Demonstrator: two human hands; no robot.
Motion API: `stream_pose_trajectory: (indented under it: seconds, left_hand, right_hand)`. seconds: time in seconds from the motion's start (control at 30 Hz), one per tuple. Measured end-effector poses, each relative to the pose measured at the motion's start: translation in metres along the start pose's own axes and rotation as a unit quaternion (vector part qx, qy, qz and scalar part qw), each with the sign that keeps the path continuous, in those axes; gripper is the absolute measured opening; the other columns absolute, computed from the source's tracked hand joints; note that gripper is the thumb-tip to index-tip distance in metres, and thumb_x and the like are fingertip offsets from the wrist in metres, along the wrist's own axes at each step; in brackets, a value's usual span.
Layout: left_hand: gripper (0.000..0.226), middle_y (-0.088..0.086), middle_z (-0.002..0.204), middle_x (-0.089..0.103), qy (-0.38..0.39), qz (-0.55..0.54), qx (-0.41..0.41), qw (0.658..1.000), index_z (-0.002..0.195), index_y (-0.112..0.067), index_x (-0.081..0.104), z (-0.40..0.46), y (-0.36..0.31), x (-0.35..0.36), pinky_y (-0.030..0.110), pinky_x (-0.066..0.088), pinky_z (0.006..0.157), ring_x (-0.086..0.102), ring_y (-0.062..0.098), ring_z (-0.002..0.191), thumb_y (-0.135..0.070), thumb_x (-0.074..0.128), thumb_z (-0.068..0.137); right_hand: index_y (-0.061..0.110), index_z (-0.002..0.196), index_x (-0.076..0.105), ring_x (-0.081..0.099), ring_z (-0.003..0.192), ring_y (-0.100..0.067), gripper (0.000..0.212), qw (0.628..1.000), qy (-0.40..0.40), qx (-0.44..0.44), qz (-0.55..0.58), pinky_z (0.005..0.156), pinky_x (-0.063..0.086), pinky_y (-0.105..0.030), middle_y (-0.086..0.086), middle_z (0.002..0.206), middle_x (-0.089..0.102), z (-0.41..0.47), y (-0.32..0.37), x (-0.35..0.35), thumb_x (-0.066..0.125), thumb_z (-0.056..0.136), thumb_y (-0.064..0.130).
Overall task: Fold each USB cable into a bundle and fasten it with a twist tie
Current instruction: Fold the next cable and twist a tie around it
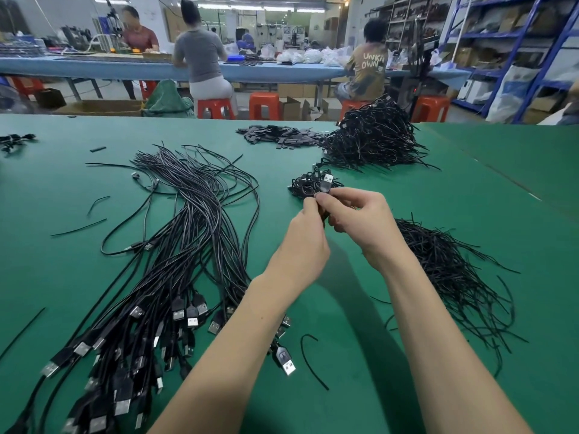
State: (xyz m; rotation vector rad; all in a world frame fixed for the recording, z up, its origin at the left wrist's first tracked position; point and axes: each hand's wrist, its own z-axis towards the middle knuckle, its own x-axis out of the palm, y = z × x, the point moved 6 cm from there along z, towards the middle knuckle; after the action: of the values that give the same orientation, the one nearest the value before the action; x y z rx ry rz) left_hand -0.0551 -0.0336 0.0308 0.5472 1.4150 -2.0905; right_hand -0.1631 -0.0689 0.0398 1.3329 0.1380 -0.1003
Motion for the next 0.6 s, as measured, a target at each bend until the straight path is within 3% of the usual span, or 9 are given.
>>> stream_pose_trajectory:
  seconds: [0.17,0.27,0.33,0.4,0.47,0.6]
  left_hand:
    - [0.007,0.002,0.084,0.058,-0.007,-0.135,-0.022,0.991,0.109,-0.015,0.038,-0.001,0.002,0.009,0.032,0.033,0.062,0.051,0.016,0.070,-0.019,0.033,0.107]
    - [0.008,-0.003,0.084,0.057,-0.013,-0.231,-0.085,0.969,0.100,-0.025,0.035,-0.001,0.010,0.016,0.030,0.043,0.067,0.053,0.011,0.072,-0.022,0.032,0.107]
    - [0.016,-0.001,0.085,0.056,-0.013,-0.280,-0.110,0.954,0.093,-0.025,0.033,0.000,0.017,0.018,0.024,0.043,0.062,0.051,0.007,0.067,-0.019,0.032,0.107]
    - [0.017,0.002,0.082,0.054,-0.015,-0.333,-0.132,0.933,0.092,-0.021,0.032,0.001,0.023,0.017,0.017,0.039,0.051,0.047,0.004,0.058,-0.014,0.032,0.107]
    - [0.016,0.003,0.080,0.052,-0.024,-0.384,-0.156,0.910,0.093,-0.018,0.033,0.002,0.030,0.016,0.015,0.034,0.045,0.044,0.003,0.051,-0.010,0.033,0.107]
    - [0.016,0.003,0.077,0.049,-0.026,-0.446,-0.186,0.875,0.093,-0.016,0.033,0.003,0.036,0.020,0.016,0.030,0.043,0.039,0.005,0.049,-0.006,0.032,0.105]
  right_hand:
    - [0.012,0.073,0.077,0.048,0.048,-0.008,0.015,0.997,-0.020,0.057,0.057,0.055,0.044,-0.019,0.003,0.053,0.058,0.003,-0.008,-0.013,0.076,0.088,0.010]
    - [0.008,0.080,0.075,0.052,0.046,-0.008,0.009,0.991,-0.016,0.085,0.102,0.054,0.047,-0.017,0.003,0.051,0.058,0.001,-0.012,-0.014,0.077,0.088,0.011]
    - [0.013,0.090,0.075,0.059,0.050,-0.009,0.009,0.992,-0.010,0.089,0.093,0.051,0.048,-0.017,0.003,0.063,0.065,0.001,-0.013,-0.015,0.077,0.090,0.022]
    - [0.023,0.092,0.075,0.061,0.052,-0.007,0.016,0.996,-0.005,0.094,0.008,0.047,0.045,-0.017,0.007,0.076,0.070,0.003,-0.014,-0.023,0.071,0.093,0.039]
    - [0.026,0.089,0.077,0.062,0.059,-0.007,0.024,0.985,-0.008,0.087,-0.148,0.052,0.044,-0.020,0.011,0.081,0.072,0.003,-0.018,-0.038,0.064,0.096,0.045]
    - [0.031,0.094,0.076,0.065,0.093,-0.021,0.010,0.892,-0.014,0.127,-0.433,0.073,0.051,-0.030,0.005,0.098,0.073,0.000,-0.034,-0.068,0.066,0.091,0.032]
